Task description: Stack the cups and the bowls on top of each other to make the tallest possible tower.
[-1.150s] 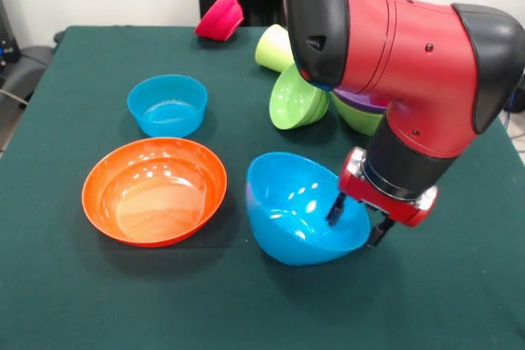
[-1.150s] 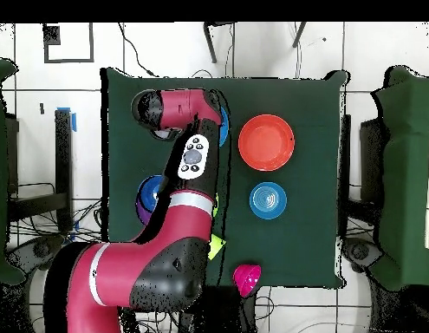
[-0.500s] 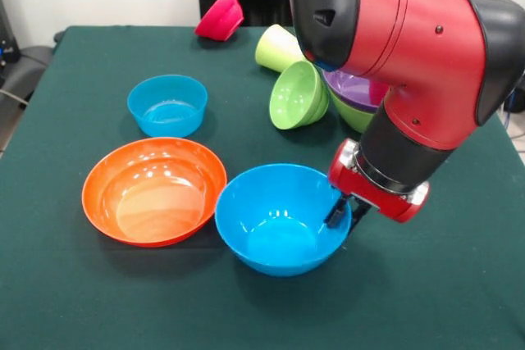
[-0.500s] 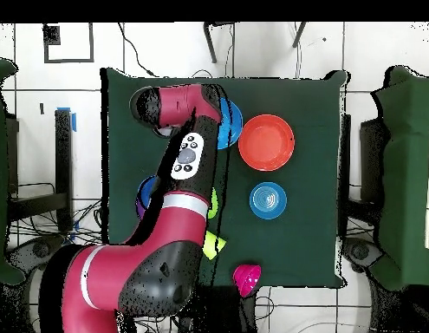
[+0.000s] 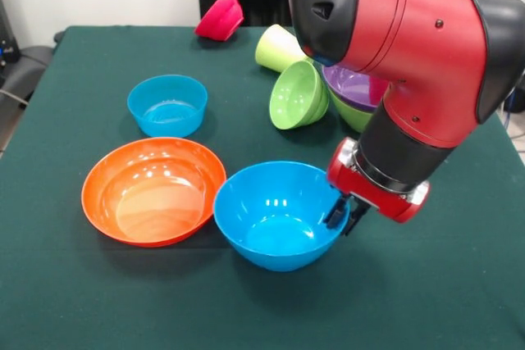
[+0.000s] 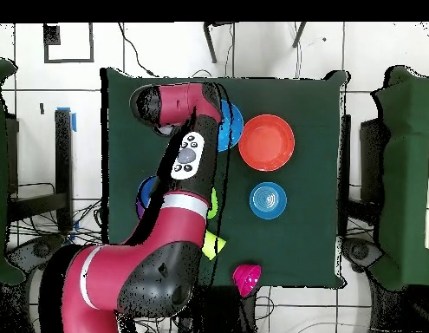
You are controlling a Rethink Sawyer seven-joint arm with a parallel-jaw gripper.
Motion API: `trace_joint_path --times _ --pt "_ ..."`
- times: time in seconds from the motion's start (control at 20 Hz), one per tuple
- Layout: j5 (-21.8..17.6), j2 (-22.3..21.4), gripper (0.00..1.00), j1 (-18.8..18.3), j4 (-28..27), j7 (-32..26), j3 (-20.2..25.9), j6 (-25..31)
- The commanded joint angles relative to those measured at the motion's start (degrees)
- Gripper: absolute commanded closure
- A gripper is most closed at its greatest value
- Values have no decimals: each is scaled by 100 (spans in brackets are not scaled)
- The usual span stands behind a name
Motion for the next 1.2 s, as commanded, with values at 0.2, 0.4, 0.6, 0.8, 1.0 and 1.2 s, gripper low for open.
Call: trace_joint_path --times 0.2,0.4,0.6,0.8,1.0,1.2 --pt "307 -524 100 1 467 582 435 1225" --pt "321 -919 100 14 783 479 351 1664" --pt "465 -1448 100 -41 1280 339 474 1938" --pt "541 -2076 100 52 2003 295 481 1943" --pt "606 -2577 100 212 2666 424 432 1820" --pt "642 -3047 100 426 3383 521 362 1659"
